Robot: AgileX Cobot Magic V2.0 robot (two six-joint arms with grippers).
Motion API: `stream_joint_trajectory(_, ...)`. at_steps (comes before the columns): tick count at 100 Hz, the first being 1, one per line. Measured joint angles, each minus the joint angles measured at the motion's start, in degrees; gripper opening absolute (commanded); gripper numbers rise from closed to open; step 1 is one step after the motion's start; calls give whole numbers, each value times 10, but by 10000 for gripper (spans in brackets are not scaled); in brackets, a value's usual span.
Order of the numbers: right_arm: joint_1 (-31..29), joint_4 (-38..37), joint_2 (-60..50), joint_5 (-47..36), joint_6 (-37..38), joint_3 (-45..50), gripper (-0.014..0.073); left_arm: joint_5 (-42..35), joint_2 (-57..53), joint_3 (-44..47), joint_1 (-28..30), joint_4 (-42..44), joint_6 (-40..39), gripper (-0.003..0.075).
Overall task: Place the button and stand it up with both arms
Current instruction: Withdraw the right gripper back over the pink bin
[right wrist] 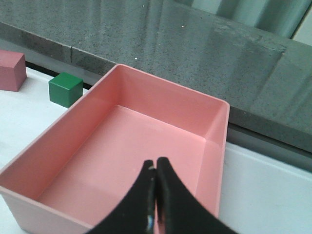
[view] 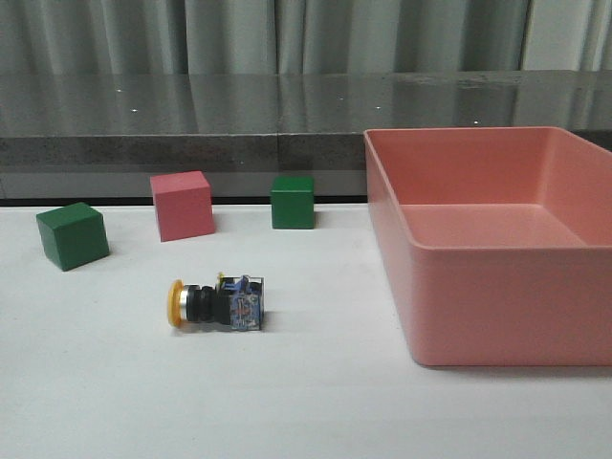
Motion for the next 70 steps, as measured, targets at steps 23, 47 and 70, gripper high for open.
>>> stream_joint_trajectory(23,0,1,-75,-4,0,50,-61,-4,0,0,0,0,0,-19)
stream_joint_trajectory(47,0,1,-82,-7,1,50,-61,-84,0,0,0,-78,0,-19)
stream_joint_trajectory(70,0,2,-82,-7,1,51,-61,-35,0,-55,0,-119,0,-19)
